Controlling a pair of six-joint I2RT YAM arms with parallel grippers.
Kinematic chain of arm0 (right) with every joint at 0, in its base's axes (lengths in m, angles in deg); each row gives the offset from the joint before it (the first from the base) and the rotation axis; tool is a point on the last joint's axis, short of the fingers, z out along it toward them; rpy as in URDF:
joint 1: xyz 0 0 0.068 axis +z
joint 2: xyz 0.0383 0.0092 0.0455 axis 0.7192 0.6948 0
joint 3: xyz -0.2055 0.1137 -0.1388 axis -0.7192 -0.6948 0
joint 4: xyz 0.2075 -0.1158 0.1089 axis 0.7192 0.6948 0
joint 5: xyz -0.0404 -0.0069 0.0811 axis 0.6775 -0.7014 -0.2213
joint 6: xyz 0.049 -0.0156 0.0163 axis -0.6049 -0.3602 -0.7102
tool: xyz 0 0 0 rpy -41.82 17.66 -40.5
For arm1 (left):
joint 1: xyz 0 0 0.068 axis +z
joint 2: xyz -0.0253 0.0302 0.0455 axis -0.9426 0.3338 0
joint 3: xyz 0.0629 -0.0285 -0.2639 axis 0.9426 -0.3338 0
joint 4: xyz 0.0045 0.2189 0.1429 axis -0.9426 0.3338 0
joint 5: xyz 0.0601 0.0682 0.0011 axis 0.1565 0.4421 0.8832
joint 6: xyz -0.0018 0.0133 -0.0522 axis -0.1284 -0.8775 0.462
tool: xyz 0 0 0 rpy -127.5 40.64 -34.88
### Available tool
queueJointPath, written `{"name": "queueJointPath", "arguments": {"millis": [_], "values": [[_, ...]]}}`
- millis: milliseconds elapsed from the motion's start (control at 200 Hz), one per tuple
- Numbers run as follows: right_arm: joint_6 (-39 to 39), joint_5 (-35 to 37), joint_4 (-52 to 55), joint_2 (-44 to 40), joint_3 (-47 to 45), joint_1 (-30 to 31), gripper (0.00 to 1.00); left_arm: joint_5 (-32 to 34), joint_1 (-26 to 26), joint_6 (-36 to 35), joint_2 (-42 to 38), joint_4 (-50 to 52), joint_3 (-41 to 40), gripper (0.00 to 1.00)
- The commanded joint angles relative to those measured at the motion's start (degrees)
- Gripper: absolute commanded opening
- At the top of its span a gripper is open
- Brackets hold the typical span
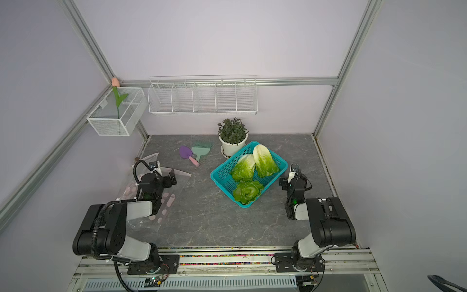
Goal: Put the chinese cabbages into a zipper bag and zip it
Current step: Adjust the basket at the center of the board.
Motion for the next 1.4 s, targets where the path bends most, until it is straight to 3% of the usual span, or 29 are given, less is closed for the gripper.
{"name": "queueJointPath", "arguments": {"millis": [0,600,675,770,880,975,1045,1155,1215,1260,1310,1355,1395], "values": [[1.8,-2.2,-6.5,0.7,-2.6,0.5,0.89,0.4,0.3,-0.1,0.7,-0.5,1.3,0.99],[1.9,-2.4,-3.1,0.7,-0.8,0.5,0.88,0.4,0.3,-0.1,0.8,-0.5,1.4,0.99],[-0.2,2.9,0.2,0.8,1.2,0.4,0.89,0.4,0.3,-0.1,0.7,-0.5,1.3,0.99],[-1.3,0.3,2.4,0.4,1.8,-1.0,0.89,1.2,0.4,0.5,0.8,-0.1,1.5,1.0],[-0.4,3.2,-0.6,-1.8,-0.8,0.4,0.89,-2.0,-0.3,-2.9,-0.7,-1.7,0.6,1.0],[1.6,4.6,-6.7,-2.6,-3.5,1.9,0.88,5.6,-5.0,-5.0,-6.8,6.9,2.7,0.99],[3.7,11.8,-7.4,-5.7,-4.7,5.0,0.88,10.5,-8.0,-3.9,-11.5,16.2,5.7,0.99],[4.4,16.3,13.4,-16.4,1.0,8.4,0.88,14.1,-10.1,1.5,-18.3,23.9,7.6,0.99],[-3.3,18.6,35.7,-22.1,8.0,10.0,0.88,17.0,-10.9,5.7,-21.7,29.9,9.5,1.0],[-13.4,19.7,55.5,-24.5,15.5,10.0,0.88,19.1,-11.2,10.2,-23.9,35.5,11.6,1.0],[-17.7,15.7,70.8,-25.5,22.6,10.0,0.88,20.2,-11.2,14.2,-25.7,41.9,14.2,0.99],[-16.0,7.7,73.3,-26.4,25.3,9.8,0.88,20.1,-11.2,18.1,-26.9,48.2,16.8,1.0],[-21.9,4.2,74.0,-27.7,25.8,9.7,0.89,19.0,-11.2,20.6,-27.6,53.3,18.9,0.99]]}}
